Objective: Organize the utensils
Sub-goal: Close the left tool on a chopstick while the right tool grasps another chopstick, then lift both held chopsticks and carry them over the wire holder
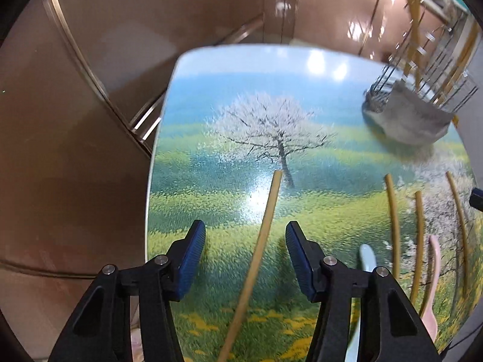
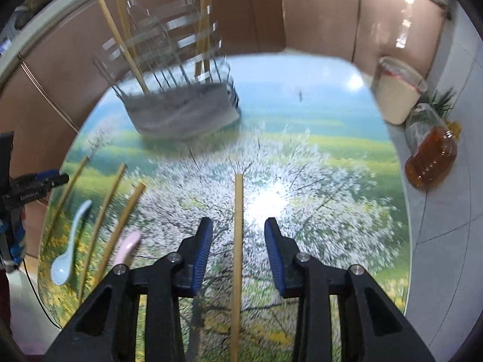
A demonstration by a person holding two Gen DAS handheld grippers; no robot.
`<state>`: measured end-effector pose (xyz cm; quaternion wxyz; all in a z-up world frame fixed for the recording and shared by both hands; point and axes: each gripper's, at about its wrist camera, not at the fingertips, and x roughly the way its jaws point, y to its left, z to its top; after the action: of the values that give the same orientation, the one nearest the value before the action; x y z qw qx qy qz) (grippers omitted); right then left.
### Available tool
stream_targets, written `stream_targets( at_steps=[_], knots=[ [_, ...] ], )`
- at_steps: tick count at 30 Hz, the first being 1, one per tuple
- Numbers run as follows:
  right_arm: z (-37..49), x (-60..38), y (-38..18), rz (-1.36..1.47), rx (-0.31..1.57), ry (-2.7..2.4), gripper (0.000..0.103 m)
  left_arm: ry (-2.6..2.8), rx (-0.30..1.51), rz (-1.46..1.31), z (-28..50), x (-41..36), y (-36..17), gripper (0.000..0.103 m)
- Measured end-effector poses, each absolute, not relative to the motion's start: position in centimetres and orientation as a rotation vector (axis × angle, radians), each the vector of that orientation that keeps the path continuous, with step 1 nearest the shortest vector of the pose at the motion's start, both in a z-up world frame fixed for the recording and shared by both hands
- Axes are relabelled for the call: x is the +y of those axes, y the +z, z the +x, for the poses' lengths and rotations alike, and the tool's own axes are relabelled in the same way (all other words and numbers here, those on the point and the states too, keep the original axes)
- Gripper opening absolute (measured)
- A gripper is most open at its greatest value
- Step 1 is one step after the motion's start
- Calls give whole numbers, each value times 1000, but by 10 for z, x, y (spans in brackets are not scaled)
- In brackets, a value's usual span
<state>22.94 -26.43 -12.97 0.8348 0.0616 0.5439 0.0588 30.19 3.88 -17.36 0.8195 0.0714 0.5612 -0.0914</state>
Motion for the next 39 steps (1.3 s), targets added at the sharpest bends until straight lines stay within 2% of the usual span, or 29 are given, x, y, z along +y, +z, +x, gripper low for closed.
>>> stream_targets(
  at_steps=[5, 8, 12, 16, 24, 35, 39],
  knots=[
    [257, -260, -146, 82, 1246, 152, 30, -244, 1275, 200, 322, 32, -185, 53],
    [268, -253, -152, 30, 1291, 168, 26, -257, 1298, 229, 330, 28, -191, 47],
    [278, -248, -154, -19, 1320, 183, 20, -286, 1332, 252, 340, 20, -190, 38],
    [288, -246, -151, -68, 1351, 186, 14, -318, 1378, 290, 347, 10, -188, 24],
    [297, -226, -150, -150, 1397, 204, 8, -331, 1446, 351, 344, -18, -183, 8],
    [290, -207, -148, -139, 1344, 201, 6, -293, 1363, 380, 315, -39, -171, 7],
    [267, -211, -135, -105, 1259, 218, 6, -281, 1318, 335, 300, -30, -160, 7]
  ],
)
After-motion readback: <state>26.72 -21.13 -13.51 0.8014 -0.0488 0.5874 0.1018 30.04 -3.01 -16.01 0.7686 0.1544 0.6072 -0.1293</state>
